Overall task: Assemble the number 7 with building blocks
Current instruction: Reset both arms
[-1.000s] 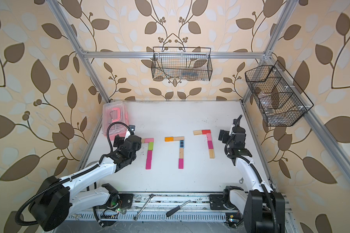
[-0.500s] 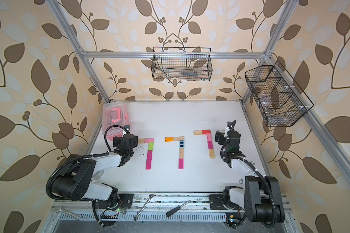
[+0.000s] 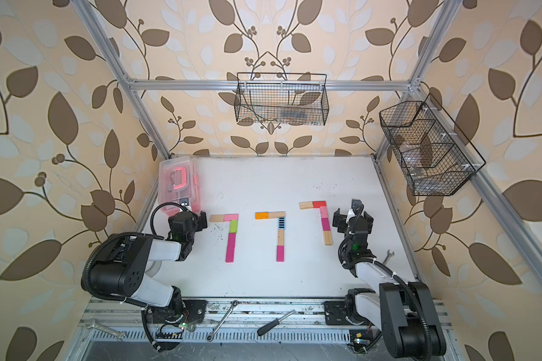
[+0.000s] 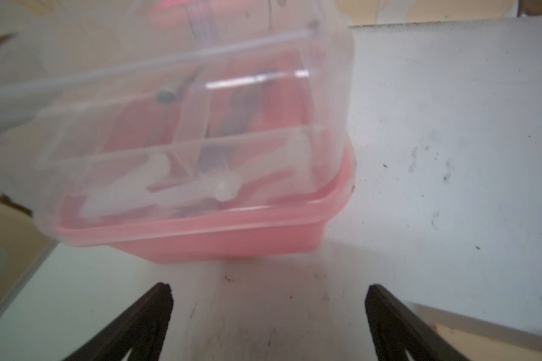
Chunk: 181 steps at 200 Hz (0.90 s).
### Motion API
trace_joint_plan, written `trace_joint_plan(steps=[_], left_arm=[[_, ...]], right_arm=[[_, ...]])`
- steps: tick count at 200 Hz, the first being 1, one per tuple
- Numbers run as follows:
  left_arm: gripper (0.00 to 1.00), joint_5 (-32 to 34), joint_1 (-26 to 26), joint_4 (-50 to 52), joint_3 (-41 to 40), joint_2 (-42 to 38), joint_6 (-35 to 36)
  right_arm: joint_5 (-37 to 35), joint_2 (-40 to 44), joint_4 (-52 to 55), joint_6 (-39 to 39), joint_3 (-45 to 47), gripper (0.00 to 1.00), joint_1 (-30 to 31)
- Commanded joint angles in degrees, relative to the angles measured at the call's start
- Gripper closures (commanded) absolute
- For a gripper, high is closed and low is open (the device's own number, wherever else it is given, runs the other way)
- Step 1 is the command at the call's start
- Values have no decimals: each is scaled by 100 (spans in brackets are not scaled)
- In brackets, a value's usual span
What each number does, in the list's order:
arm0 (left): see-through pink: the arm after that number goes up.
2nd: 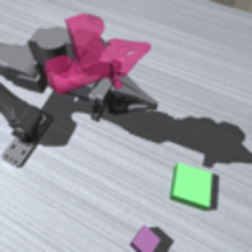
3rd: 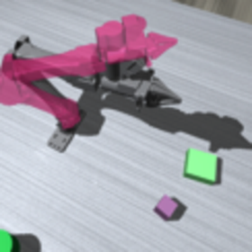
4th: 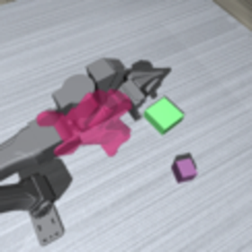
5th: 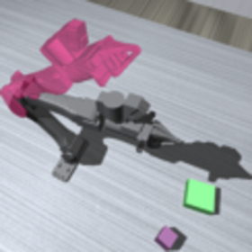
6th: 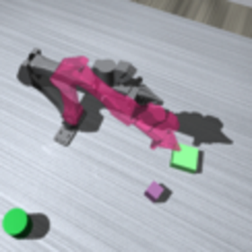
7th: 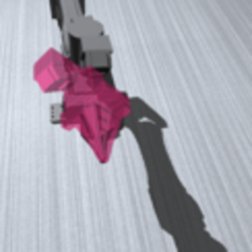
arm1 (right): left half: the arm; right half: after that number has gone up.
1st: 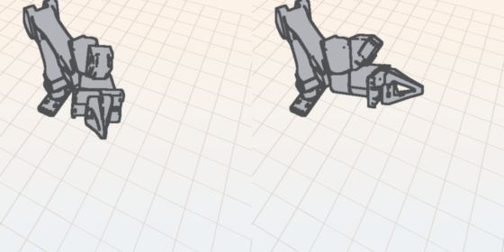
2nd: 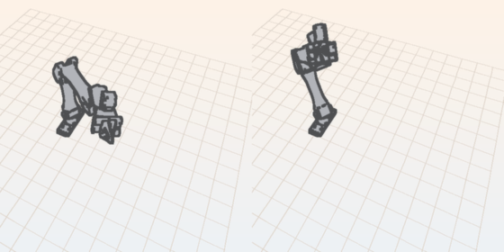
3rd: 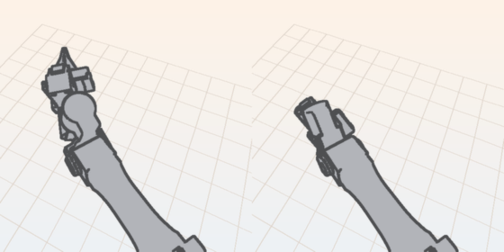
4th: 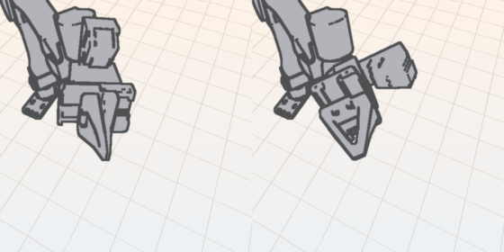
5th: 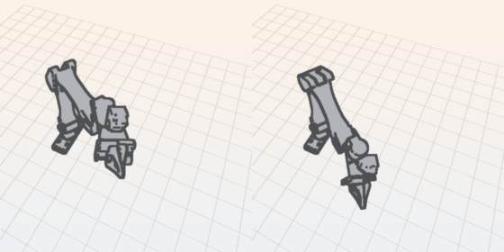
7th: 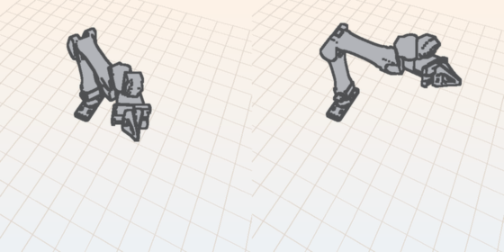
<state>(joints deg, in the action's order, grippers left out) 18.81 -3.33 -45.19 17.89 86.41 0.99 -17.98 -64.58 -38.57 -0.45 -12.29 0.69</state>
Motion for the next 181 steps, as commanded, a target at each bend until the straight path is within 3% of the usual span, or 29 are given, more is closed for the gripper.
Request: trace_joint_plan(steps=[1, 28, 49, 64, 89, 106, 116, 163, 181], left_arm=[[1, -391, 52, -310, 170, -34, -131], [1, -458, 86, -127, 250, -49, -159], [1, -491, 111, -103, 260, -46, -170], [1, -497, 114, -47, 275, -54, -173], [1, -527, 126, -42, 298, -45, -173], [1, -533, 131, -28, 295, -45, -174], [1, -544, 131, -32, 300, -45, -179], [1, -603, 146, 114, 399, 6, -176], [1, -1102, 390, 385, 557, 54, -259]], right_arm=[[286, 205, -397, -198, 166, 0, -152], [1265, 150, -1063, -717, 407, 0, -652], [1382, -179, -1239, -782, 316, 0, -684], [1216, -336, -1215, -736, 247, 0, -576], [317, -762, -1867, -472, 397, 0, -28], [592, -1291, -2273, -318, 347, 0, 17], [636, -1217, -1893, -217, 207, 0, 95], [641, -1231, -1988, -223, 247, 0, 80], [607, -1209, -1984, -207, 254, 0, 106]])
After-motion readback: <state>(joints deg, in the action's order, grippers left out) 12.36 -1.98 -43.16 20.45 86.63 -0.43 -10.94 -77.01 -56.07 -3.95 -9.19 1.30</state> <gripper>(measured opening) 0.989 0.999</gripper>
